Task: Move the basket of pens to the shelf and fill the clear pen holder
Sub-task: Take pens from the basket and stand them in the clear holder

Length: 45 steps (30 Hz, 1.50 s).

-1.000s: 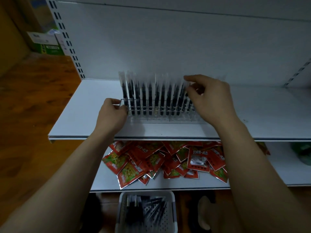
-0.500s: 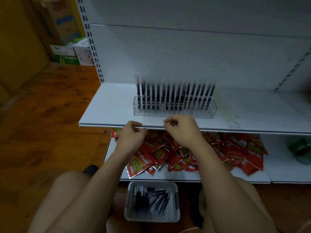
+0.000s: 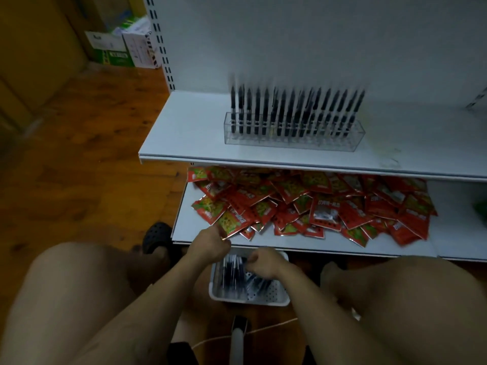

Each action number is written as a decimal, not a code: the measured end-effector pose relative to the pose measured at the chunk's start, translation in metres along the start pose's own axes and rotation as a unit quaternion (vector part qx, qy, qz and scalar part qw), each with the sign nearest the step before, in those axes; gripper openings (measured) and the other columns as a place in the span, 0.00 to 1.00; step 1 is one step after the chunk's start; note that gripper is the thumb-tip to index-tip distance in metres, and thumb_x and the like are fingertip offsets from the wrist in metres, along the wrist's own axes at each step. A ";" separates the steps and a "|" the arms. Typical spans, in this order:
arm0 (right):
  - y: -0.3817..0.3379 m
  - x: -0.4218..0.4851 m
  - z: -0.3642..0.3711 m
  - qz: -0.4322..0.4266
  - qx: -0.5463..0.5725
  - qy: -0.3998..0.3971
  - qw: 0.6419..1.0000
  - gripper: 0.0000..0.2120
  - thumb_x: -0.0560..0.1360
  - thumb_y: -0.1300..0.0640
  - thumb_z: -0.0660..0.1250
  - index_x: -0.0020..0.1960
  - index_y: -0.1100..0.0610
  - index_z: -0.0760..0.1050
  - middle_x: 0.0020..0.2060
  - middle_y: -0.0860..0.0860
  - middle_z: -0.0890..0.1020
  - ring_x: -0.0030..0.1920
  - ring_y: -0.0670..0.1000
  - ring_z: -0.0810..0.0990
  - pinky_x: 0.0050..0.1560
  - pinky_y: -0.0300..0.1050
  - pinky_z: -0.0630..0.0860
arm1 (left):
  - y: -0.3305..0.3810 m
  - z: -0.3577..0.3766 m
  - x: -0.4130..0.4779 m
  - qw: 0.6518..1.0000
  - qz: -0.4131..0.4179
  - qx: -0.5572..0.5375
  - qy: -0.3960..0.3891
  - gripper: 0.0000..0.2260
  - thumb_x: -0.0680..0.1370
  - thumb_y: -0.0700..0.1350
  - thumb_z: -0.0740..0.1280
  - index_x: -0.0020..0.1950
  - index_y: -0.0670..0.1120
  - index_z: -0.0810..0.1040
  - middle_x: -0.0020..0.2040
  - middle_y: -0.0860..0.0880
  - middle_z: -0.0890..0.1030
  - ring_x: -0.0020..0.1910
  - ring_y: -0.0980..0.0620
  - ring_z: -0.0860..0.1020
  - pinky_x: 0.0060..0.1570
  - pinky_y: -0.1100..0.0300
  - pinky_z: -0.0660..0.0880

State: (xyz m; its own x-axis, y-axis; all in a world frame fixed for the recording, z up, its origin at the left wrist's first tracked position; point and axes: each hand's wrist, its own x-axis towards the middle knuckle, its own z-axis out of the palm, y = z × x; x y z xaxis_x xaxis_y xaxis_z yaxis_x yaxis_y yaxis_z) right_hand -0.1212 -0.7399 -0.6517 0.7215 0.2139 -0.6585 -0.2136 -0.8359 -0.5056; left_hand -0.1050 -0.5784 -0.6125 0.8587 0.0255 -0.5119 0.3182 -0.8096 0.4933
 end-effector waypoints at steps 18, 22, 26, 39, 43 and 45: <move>0.083 0.120 0.122 0.094 0.035 -0.157 0.983 0.19 0.79 0.60 0.57 0.70 0.60 0.66 0.70 0.56 0.64 0.62 0.60 0.71 0.60 0.51 0.72 | -0.083 0.120 0.075 0.918 -0.254 -0.260 -0.159 0.08 0.79 0.36 0.61 0.41 0.44 0.75 0.39 0.45 0.77 0.35 0.51 0.74 0.30 0.62 0.70; 0.085 0.145 0.128 0.087 0.015 -0.183 0.979 0.21 0.80 0.61 0.55 0.73 0.61 0.65 0.77 0.54 0.55 0.73 0.58 0.60 0.70 0.45 0.62 | -0.101 0.131 0.093 0.885 -0.304 -0.329 -0.130 0.07 0.79 0.36 0.62 0.43 0.43 0.76 0.40 0.43 0.77 0.35 0.50 0.74 0.26 0.63 0.71; 0.085 0.157 0.123 0.120 0.033 -0.186 0.975 0.13 0.80 0.64 0.54 0.59 0.67 0.73 0.62 0.61 0.72 0.57 0.56 0.73 0.56 0.43 0.69 | -0.099 0.132 0.106 0.872 -0.315 -0.358 -0.113 0.04 0.79 0.37 0.63 0.46 0.44 0.76 0.45 0.43 0.78 0.44 0.46 0.77 0.35 0.59 0.73; 0.060 0.100 0.065 0.093 0.166 0.021 0.982 0.11 0.75 0.69 0.65 0.54 0.60 0.78 0.41 0.52 0.80 0.37 0.50 0.76 0.37 0.38 0.74 | -0.059 0.071 0.078 0.910 -0.225 -0.335 -0.097 0.04 0.72 0.38 0.66 0.38 0.44 0.76 0.36 0.43 0.78 0.35 0.46 0.75 0.36 0.57 0.71; 0.037 0.065 0.028 0.078 0.218 0.078 0.970 0.13 0.72 0.70 0.69 0.50 0.55 0.72 0.42 0.53 0.77 0.32 0.51 0.75 0.31 0.46 0.73 | -0.031 0.036 0.057 0.932 -0.145 -0.325 -0.070 0.06 0.75 0.37 0.64 0.39 0.44 0.76 0.38 0.43 0.78 0.35 0.47 0.74 0.33 0.60 0.69; 0.025 0.046 0.010 0.061 0.201 0.090 0.974 0.12 0.71 0.67 0.71 0.50 0.57 0.73 0.41 0.54 0.78 0.32 0.49 0.75 0.29 0.40 0.70 | -0.015 0.019 0.046 0.943 -0.096 -0.312 -0.063 0.05 0.77 0.39 0.63 0.42 0.45 0.76 0.40 0.44 0.78 0.35 0.48 0.75 0.30 0.63 0.69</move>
State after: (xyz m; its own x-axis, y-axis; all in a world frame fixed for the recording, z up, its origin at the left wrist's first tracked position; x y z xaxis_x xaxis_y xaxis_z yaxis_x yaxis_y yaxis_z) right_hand -0.1001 -0.7458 -0.7001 0.7703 0.0025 -0.6377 -0.5198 -0.5768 -0.6302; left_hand -0.0783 -0.5763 -0.6572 0.7195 0.0345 -0.6936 0.6708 -0.2933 0.6812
